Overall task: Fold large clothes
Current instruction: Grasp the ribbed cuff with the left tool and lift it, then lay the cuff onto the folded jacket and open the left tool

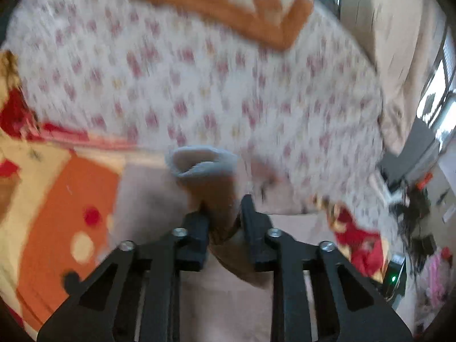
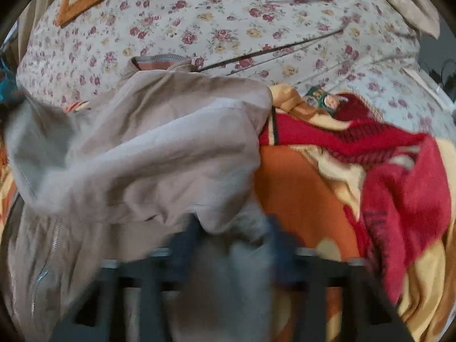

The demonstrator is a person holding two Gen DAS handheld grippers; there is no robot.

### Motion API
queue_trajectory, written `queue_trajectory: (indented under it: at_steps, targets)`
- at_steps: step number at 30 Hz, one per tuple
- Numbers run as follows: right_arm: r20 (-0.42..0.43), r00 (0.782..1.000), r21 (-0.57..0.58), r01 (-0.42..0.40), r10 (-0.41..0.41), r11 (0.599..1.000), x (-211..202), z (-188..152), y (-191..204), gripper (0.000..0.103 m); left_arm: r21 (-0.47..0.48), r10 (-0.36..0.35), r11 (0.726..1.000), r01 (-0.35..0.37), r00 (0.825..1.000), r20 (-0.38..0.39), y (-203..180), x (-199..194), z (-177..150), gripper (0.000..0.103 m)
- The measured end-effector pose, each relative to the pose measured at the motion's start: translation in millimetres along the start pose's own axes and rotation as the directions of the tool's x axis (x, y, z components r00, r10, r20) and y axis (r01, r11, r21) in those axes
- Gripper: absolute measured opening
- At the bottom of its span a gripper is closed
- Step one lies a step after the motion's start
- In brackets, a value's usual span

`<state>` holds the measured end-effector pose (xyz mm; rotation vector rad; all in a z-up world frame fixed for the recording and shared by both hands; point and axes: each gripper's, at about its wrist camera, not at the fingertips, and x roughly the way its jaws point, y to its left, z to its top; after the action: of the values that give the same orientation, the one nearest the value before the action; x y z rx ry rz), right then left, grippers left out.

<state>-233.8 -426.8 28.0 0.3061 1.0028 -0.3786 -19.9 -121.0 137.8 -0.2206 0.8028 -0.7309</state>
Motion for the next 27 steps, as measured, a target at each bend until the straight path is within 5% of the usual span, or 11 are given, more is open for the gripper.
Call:
queue_trajectory:
  at_steps: [3,5,7,10,13,15,18,21,23,26,27]
  targets:
    - [0.074,0.997,0.052,0.013,-0.016,0.999,-11,16,-7,0.020,-0.063,0.031,0.998,-0.027,0.998,0.055,24,-7,7,0.016]
    - [0.105,0.994,0.088,0.006,-0.015,0.996,-20,20,-10,0.020,-0.044,0.075,0.996,-0.079,0.994,-0.075,35,22,-4,0.017]
    - [0.051,0.997,0.053,0.047,-0.049,0.998,-15,13,-2,0.020,-0.024,0.151,0.987,-0.161,0.960,-0.237,45,55,-25,0.022]
    - [-0.024,0.998,0.011,0.062,-0.062,0.998,-10,-5,4,0.021,-0.029,0.206,0.973,-0.228,0.921,-0.330,52,71,-46,0.046]
    - [-0.028,0.999,0.079,0.033,-0.031,0.996,-24,-10,-9,0.039,-0.033,0.212,0.973,-0.229,0.938,-0.274,47,53,-41,0.060]
    - [0.022,1.000,0.153,0.000,-0.003,0.988,-39,-4,-17,0.062,-0.043,0.241,0.967,-0.251,0.956,-0.169,44,29,-33,0.067]
    - [0.086,0.991,0.217,-0.118,0.102,0.969,-49,14,-16,0.064,-0.051,0.257,0.964,-0.261,0.964,-0.063,41,12,-28,0.069]
    - [0.076,0.983,0.186,-0.179,0.168,0.966,-35,35,7,0.063,-0.027,0.255,0.965,-0.259,0.961,-0.102,41,25,-29,0.069]
    - [0.062,0.988,0.123,-0.148,0.141,0.981,-19,45,28,0.058,0.022,0.293,0.955,-0.294,0.940,-0.172,39,40,-35,0.069]
    - [-0.013,0.998,0.050,-0.064,0.065,0.997,23,51,45,0.050,0.129,0.474,0.881,-0.456,0.838,-0.271,49,70,-50,0.070]
    - [-0.030,0.999,0.052,-0.021,0.023,0.998,35,50,42,0.050,0.110,0.463,0.885,-0.452,0.837,-0.292,55,74,-53,0.071]
